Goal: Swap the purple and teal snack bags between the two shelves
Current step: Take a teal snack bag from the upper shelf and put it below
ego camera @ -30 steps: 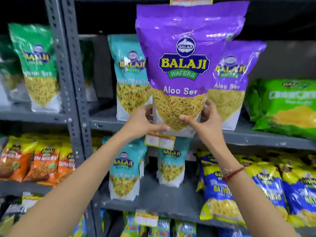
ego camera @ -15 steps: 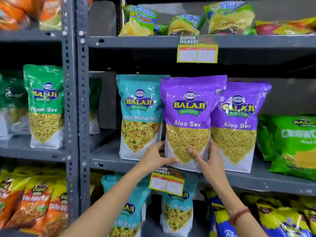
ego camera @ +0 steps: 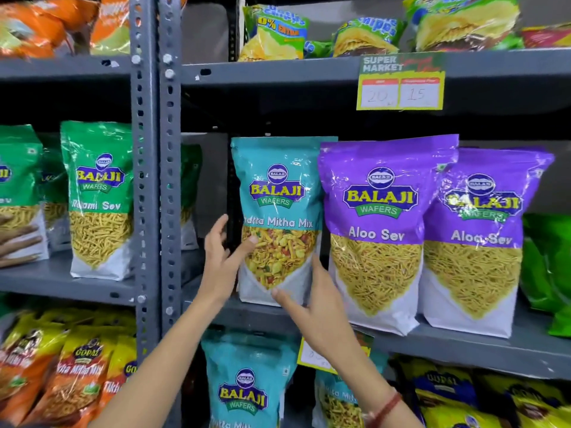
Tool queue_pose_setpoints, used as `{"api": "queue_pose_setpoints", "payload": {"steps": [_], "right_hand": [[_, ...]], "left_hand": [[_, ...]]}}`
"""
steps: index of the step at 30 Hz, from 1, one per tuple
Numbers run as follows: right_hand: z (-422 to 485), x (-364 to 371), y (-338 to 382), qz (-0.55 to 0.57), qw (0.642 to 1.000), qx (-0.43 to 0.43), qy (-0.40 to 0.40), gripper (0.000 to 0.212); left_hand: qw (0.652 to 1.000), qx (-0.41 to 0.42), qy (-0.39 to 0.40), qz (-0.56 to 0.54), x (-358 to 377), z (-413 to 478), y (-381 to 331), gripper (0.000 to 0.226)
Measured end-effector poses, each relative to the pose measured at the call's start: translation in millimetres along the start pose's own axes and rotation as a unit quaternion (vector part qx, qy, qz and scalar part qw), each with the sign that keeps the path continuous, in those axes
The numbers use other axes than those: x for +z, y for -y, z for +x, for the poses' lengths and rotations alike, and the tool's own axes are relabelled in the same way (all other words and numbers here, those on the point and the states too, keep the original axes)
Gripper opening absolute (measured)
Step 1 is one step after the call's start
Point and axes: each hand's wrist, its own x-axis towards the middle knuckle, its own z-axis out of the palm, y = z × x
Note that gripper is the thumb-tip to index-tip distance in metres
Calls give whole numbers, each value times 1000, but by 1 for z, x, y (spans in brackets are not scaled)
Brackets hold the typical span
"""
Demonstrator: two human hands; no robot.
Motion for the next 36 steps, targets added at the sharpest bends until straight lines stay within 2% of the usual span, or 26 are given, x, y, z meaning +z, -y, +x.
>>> {"api": "queue_pose_setpoints", "payload": {"steps": [2,3,4,6,9,13,17,23,26,27,31,33,36], "right_hand": [[3,11,-6,-14,1000,19,19,87],[4,15,-9,-23,999,32,17,85],[4,17,-10,-30,999,44,11,85],[7,22,-9,-31,998,60,-4,85],[17,27,-10,-17,996,85,-19,82],[29,27,-6,44,991,123,-33,83],[33,29,-8,58,986,151,-28,80],[32,25,3,127,981,146,-24,84],[31,30,-9,134,983,123,-24,107],[29,31,-12,143,982,118,-18,108],[14,23,6,174,981,89,-6,99],[4,19,13,184,980,71,5,94],[-12,14,18,185,981,48,13,74]], "left_hand": [[993,-77,87,-5,-9,9,17,129],[986,-103,130,-1,-14,12,25,139],[978,-119,170,13,-18,13,31,140],[963,-130,230,59,-24,17,39,124],[951,-128,263,101,-25,21,43,105],[951,-134,259,106,-26,19,40,112],[960,-139,220,105,-34,12,36,120],[969,-118,183,116,-49,-2,19,98],[973,-111,163,118,-61,-14,12,101],[975,-108,156,117,-65,-18,10,104],[981,-79,132,116,-76,-40,2,106],[984,-63,122,111,-80,-51,-5,97],[985,-46,119,113,-87,-72,-13,88]]}}
